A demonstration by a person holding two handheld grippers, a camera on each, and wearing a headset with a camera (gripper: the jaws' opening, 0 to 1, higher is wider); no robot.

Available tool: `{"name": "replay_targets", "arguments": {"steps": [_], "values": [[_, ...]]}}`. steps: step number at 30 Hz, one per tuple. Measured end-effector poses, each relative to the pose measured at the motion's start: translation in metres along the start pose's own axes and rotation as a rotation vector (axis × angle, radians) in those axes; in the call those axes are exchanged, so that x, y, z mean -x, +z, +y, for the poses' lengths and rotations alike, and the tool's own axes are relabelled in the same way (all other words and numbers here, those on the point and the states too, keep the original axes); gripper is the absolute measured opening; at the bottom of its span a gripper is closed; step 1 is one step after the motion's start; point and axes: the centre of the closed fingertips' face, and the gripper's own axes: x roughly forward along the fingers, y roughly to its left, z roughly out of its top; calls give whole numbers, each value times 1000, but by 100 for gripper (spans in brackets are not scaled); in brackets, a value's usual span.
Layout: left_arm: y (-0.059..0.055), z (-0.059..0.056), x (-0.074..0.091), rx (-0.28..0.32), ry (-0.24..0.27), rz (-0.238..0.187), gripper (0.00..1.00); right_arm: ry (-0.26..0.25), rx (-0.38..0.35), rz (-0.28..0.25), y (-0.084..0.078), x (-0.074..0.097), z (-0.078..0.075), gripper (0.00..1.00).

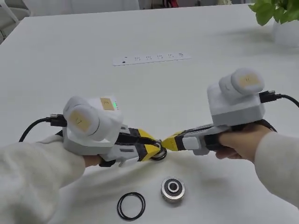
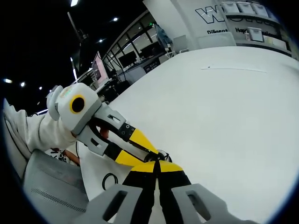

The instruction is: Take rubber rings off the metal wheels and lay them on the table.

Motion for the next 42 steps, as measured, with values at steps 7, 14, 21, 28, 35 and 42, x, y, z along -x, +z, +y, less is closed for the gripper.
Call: {"name": "replay_targets", "arguments": {"steps": [7, 14, 21, 28, 35, 42], "values": [[0, 1, 0, -7, 0, -2, 11, 39, 1, -27, 10, 1, 13, 0], [-1, 0, 1, -26, 9, 8, 11, 34, -6, -40, 13, 1, 9, 0], [3, 0, 11, -7, 16, 0, 17, 19, 24, -22, 8, 2, 6, 0], [16, -1, 38, 9, 39, -58, 25, 61, 6, -48, 14, 4, 15, 0], [16, -5, 64, 11, 68, -82, 35, 113, 27, -28, 10, -1, 32, 0], [7, -12, 84, 33, 91, -87, 41, 157, 45, 23, -2, -7, 47, 0]]}}
